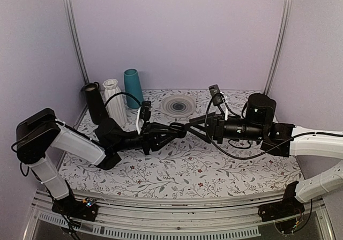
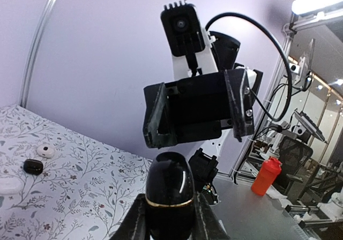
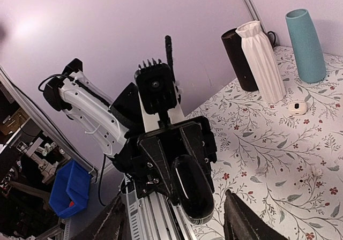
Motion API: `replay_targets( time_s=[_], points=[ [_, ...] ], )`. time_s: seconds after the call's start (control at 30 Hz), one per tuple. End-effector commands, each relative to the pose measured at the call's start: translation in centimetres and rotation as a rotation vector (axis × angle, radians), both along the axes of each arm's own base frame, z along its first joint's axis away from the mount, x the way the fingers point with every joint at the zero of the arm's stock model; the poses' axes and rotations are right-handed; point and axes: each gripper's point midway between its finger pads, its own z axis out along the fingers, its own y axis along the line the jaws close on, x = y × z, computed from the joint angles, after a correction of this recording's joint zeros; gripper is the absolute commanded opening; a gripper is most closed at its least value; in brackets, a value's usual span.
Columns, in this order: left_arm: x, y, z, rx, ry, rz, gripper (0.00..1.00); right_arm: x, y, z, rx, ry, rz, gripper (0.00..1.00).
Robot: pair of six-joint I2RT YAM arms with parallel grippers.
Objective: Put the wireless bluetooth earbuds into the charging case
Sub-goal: Pass from the left arm to the right
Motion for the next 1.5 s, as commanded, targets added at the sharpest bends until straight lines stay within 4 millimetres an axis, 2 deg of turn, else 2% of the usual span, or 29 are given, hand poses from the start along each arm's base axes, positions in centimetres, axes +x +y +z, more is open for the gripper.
replay_targets(
  time_s=[0.0,0.23,0.4,0.77,1.07,1.47],
  points=[
    [0.9,0.1,0.0,0.028,0.162,-0.001,0.00,0.5,0.7,0.4,0.080,-0.008,-0.009,0.62],
    [1.8,-0.8,0.4,0.072,0.241,-0.004,0.00,1.7,0.8,0.0,0.162,0.035,-0.046,0.62],
    [2.2,-0.9,0.5,0.057,0.255,0.009,0.00,2.3,0.3,0.0,0.198,0.088,-0.059,0.58],
    [2.6,-0.6,1.9,-0.007,0.241,0.023,0.00,1.9,0.9,-0.1,0.236,0.179,0.005,0.44],
    [3.1,-0.1,2.1,-0.031,0.258,0.044,0.00,1.8,1.2,-1.4,0.213,0.217,0.020,0.33],
    [3.3,-0.2,2.0,-0.029,0.285,0.039,0.00,1.7,1.3,-2.1,0.201,0.234,0.031,0.29]
  ],
)
